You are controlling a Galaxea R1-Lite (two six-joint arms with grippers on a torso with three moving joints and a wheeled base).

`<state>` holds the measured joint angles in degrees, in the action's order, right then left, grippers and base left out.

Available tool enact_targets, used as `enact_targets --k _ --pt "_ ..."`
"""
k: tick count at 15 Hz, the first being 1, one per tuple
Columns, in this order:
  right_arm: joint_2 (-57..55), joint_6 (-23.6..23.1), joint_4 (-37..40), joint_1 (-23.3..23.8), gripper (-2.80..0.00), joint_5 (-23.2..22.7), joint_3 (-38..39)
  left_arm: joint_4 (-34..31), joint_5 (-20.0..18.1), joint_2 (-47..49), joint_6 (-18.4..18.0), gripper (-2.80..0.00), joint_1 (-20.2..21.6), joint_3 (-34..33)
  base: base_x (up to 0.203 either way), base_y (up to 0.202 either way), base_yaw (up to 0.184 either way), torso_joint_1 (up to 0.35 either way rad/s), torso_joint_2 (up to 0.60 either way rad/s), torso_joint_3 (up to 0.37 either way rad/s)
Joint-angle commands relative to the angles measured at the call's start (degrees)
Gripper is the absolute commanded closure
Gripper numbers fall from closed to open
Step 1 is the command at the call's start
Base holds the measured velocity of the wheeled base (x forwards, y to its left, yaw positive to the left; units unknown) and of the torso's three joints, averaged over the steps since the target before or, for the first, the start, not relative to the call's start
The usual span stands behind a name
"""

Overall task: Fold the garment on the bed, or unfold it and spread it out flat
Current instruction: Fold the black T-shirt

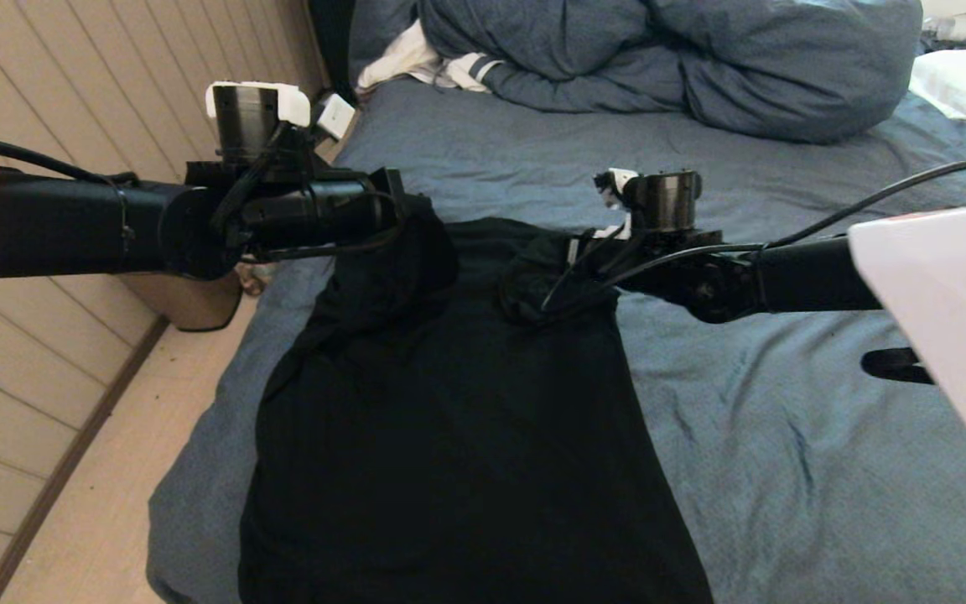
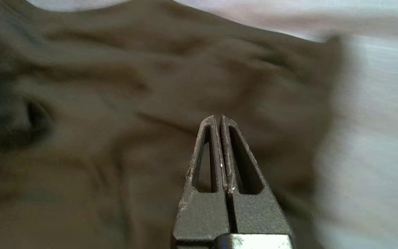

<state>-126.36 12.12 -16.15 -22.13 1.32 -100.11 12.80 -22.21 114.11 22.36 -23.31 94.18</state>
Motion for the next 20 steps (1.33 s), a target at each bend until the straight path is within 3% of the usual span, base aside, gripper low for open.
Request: enact_targets --k 1,3,11,16,20 --pt "-7.53 0.73 0.64 -3.00 0.00 1.81 -6.49 -0.05 -0.12 -1.45 0.14 0.00 0.02 -0.74 0.000 0.000 0.000 0.000 0.00 0.000" --pt "-11.66 2.32 2.03 -7.25 0.00 5.00 -12.30 0.03 -0.11 -3.20 0.06 0.00 -0.32 -2.51 0.000 0.000 0.000 0.000 0.00 0.000" --pt "-12.08 2.57 -3.35 -16.28 0.00 5.18 -12.57 0.39 0.24 -6.97 -0.38 0.00 -3.23 -9.11 0.000 0.000 0.000 0.000 0.00 0.000" --pt "-8.71 2.38 -3.62 -17.69 0.00 10.03 -11.40 0.95 0.50 -5.89 -0.47 0.00 -3.04 -8.02 0.000 0.000 0.000 0.000 0.00 0.000" --pt "-4.02 2.31 -4.33 -17.67 0.00 9.76 -3.22 1.51 0.55 0.80 -0.47 0.00 -0.05 -2.27 0.000 0.000 0.000 0.000 0.00 0.000"
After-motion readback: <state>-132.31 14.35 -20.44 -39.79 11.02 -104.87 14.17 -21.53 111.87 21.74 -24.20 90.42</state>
